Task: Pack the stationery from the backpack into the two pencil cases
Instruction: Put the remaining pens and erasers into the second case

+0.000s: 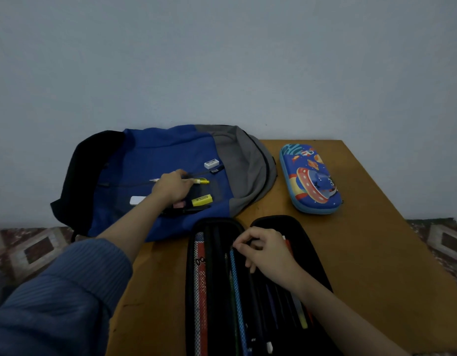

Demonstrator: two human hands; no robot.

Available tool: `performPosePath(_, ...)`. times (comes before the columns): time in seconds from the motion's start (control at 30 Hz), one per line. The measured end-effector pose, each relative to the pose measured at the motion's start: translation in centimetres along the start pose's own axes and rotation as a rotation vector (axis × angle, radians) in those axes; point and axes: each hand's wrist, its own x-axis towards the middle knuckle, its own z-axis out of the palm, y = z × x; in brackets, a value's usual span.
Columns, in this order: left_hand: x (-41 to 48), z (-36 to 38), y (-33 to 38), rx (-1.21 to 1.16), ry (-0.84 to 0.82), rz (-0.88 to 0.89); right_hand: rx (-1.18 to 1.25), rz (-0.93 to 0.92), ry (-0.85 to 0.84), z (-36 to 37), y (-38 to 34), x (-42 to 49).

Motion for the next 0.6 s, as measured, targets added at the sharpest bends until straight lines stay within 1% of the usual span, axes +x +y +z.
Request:
performPosePath(0.2, -0.1, -0.1, 0.5, -0.09, 0.106, -0.035, 0.012, 0.005, 0.005, 0.1, 0.1, 0.0)
performPosePath(0.3, -0.3, -0.1, 0.7, -0.234, 0.133, -0.071, 0.013, 0.002, 0.003, 0.2, 0.1, 0.0)
performPosePath(0.37, -0.6, -0.2, 0.7, -0.371, 0.127, -0.099, 0.003, -0.003, 0.008, 0.2, 0.1, 0.0)
performPosePath(0.6, -2.8, -1.6, 1.0, -0.682, 0.051, -0.145, -0.078, -0.011, 0.05, 0.4, 0.3, 0.2)
